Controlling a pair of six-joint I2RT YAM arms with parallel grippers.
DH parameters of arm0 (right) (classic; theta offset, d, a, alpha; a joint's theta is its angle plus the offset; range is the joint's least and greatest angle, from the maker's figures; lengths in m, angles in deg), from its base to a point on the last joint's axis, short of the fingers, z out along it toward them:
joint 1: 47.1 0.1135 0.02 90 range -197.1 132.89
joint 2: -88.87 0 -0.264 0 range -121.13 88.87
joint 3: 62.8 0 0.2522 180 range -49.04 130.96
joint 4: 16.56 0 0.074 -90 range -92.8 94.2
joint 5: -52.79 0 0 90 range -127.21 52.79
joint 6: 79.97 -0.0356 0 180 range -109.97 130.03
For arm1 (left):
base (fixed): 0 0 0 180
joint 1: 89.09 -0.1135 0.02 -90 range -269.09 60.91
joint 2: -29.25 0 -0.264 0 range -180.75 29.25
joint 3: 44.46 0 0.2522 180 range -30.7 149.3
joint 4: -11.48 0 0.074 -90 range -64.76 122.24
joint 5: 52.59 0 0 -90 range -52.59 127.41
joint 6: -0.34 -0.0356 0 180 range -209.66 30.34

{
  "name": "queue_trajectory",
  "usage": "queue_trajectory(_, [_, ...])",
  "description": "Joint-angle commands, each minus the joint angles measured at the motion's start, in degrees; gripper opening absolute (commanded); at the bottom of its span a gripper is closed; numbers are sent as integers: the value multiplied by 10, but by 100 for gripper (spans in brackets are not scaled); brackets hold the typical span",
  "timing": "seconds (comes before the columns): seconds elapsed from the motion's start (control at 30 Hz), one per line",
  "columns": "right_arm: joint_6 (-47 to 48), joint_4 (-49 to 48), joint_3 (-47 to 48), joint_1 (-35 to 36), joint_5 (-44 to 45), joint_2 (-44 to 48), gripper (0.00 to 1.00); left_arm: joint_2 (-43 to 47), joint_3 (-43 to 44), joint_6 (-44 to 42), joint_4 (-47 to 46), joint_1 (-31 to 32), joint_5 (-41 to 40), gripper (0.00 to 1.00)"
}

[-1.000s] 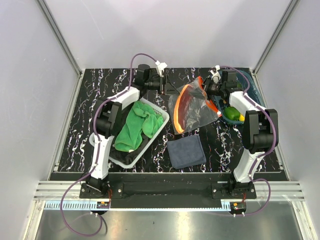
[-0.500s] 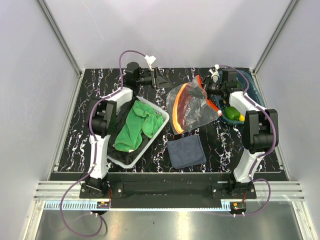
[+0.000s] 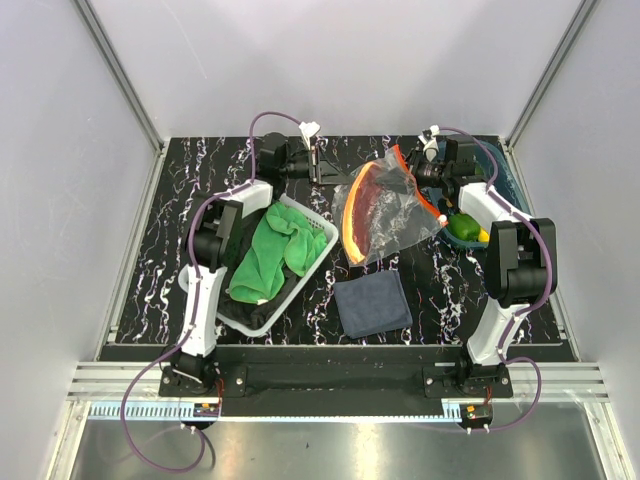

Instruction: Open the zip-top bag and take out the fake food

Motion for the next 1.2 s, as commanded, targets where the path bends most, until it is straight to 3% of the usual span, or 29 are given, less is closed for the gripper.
queue_trajectory(0.0, [-11, -24, 18, -1, -19, 28, 0, 10, 6, -26, -5, 0, 16, 25])
queue_trajectory(0.1, [-5, -16, 21, -2, -13, 32, 0, 22, 4, -87, 67, -3, -6, 0])
queue_trajectory(0.33, [57, 90, 21, -17, 60, 52, 0, 67, 1, -228, 296, -32, -158, 0])
queue_trajectory(0.77, [35, 117, -2, -78, 174, 103, 0, 91, -22, -272, 352, -52, -221, 0])
queue_trajectory(1.17, [-74, 159, 132, -123, 316, 51, 0, 100, -23, -290, 387, -52, -234, 0])
